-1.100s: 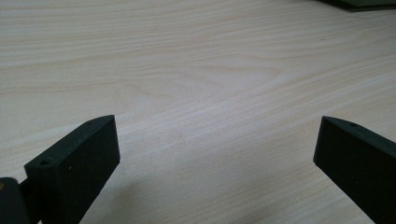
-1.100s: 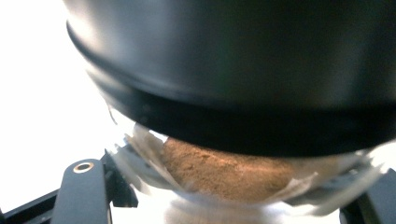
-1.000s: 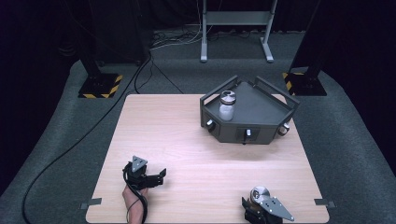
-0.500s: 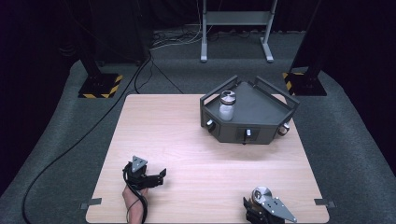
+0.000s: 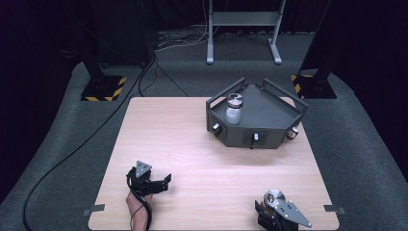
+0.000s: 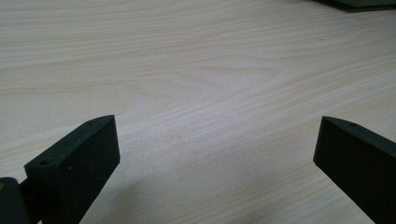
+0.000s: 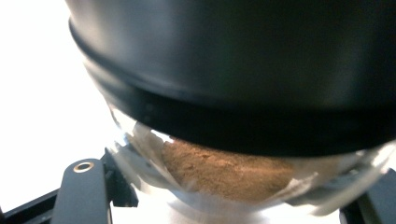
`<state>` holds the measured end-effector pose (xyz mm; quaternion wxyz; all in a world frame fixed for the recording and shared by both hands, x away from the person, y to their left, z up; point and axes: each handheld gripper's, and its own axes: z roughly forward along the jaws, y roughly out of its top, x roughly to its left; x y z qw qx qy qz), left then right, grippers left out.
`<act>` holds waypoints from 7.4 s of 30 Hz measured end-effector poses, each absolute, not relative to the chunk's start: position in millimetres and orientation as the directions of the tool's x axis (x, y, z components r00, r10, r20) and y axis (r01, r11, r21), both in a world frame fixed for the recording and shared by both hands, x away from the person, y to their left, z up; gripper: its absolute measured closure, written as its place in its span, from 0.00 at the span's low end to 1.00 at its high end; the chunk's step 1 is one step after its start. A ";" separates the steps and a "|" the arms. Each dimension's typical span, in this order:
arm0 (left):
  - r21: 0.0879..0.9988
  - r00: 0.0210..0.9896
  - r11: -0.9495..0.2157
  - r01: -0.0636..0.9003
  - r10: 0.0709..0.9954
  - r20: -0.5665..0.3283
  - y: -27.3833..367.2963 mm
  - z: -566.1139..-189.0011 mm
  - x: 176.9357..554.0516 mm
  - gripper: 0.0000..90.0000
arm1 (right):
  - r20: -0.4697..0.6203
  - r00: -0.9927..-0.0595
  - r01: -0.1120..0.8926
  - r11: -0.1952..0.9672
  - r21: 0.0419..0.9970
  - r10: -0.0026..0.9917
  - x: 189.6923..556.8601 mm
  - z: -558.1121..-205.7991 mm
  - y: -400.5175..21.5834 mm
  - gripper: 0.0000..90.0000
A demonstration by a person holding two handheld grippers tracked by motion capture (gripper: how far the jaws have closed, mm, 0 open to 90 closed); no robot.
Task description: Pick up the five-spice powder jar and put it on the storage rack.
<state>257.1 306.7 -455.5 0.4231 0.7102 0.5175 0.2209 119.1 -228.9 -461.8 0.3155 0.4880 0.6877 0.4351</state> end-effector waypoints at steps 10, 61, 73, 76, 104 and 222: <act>0.829 0.367 -0.107 0.549 0.922 -0.123 306.5 -455.4 257.3 0.00 | -0.015 -0.307 0.387 0.139 0.912 0.952 119.5 -454.0 -234.7 0.33; 0.826 0.370 -0.114 0.552 0.921 -0.120 306.4 -454.7 258.3 0.00 | -0.080 -0.294 0.321 0.178 0.930 0.952 137.9 -404.7 -252.3 0.33; 0.826 0.370 -0.112 0.552 0.921 -0.122 306.7 -454.8 258.1 0.00 | -0.095 -0.294 0.318 0.191 0.929 0.951 144.9 -394.2 -253.5 0.33; 0.826 0.370 -0.113 0.552 0.921 -0.121 306.5 -454.8 258.2 0.00 | -0.101 -0.294 0.314 0.196 0.929 0.950 146.4 -392.0 -254.0 0.33; 0.827 0.368 -0.114 0.551 0.922 -0.118 305.9 -454.7 257.9 0.00 | -0.137 -0.291 0.283 0.222 0.933 0.947 166.8 -361.4 -261.6 0.33; 0.830 0.387 -0.120 0.544 0.914 -0.122 308.3 -455.5 258.5 0.00 | -0.072 -0.313 0.417 0.205 0.885 0.947 358.0 -309.2 -267.0 0.33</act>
